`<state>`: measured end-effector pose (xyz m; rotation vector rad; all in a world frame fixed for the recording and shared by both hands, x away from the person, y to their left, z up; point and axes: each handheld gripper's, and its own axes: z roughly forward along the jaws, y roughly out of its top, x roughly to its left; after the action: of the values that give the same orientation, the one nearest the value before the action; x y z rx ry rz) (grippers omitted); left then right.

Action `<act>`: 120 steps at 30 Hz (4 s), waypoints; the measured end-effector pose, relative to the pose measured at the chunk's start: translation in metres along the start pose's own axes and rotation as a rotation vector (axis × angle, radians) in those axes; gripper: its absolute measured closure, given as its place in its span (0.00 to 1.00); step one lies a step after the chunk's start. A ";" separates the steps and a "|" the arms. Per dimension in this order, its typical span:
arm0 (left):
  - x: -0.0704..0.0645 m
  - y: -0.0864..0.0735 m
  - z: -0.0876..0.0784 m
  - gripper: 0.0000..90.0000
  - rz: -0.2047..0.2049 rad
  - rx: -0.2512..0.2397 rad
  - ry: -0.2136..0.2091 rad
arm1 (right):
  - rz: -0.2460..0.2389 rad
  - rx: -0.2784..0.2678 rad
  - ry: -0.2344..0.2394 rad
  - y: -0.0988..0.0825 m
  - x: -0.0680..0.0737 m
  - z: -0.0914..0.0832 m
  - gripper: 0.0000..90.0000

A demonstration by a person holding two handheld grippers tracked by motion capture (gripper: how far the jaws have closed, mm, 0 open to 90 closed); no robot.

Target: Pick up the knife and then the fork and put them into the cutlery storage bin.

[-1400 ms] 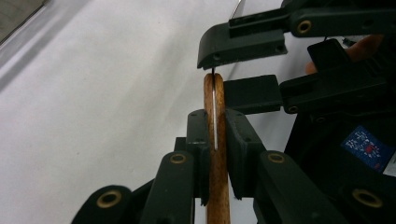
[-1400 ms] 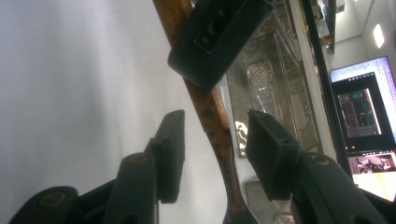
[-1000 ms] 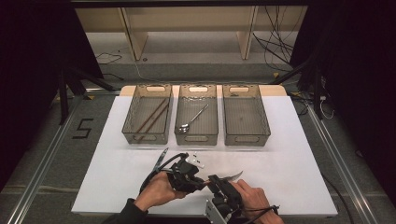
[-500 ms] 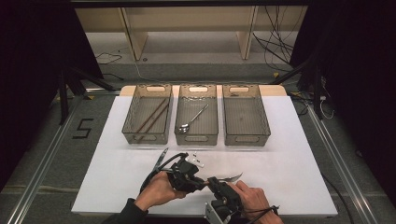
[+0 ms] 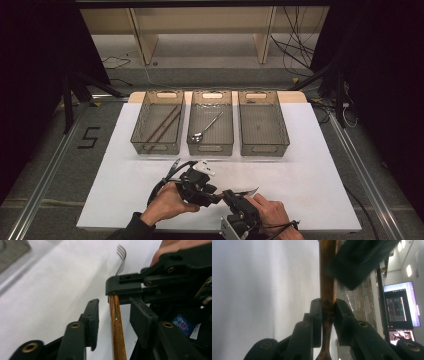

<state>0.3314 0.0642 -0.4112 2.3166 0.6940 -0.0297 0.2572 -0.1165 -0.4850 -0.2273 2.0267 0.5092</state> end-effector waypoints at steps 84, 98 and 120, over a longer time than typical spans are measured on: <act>0.064 -0.099 -0.047 0.20 -0.216 -0.288 0.362 | 1.586 0.207 0.192 -0.170 -0.226 0.123 0.87; 0.065 -0.099 -0.045 0.20 -0.223 -0.281 0.365 | 1.580 0.257 0.206 -0.170 -0.215 0.135 0.86; 0.071 -0.101 -0.046 0.20 -0.285 -0.234 0.392 | 1.577 0.274 0.194 -0.173 -0.217 0.124 0.54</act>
<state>0.3350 0.1887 -0.4556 2.0000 1.1548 0.3654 0.5247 -0.2271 -0.3932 1.6476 2.0705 1.1170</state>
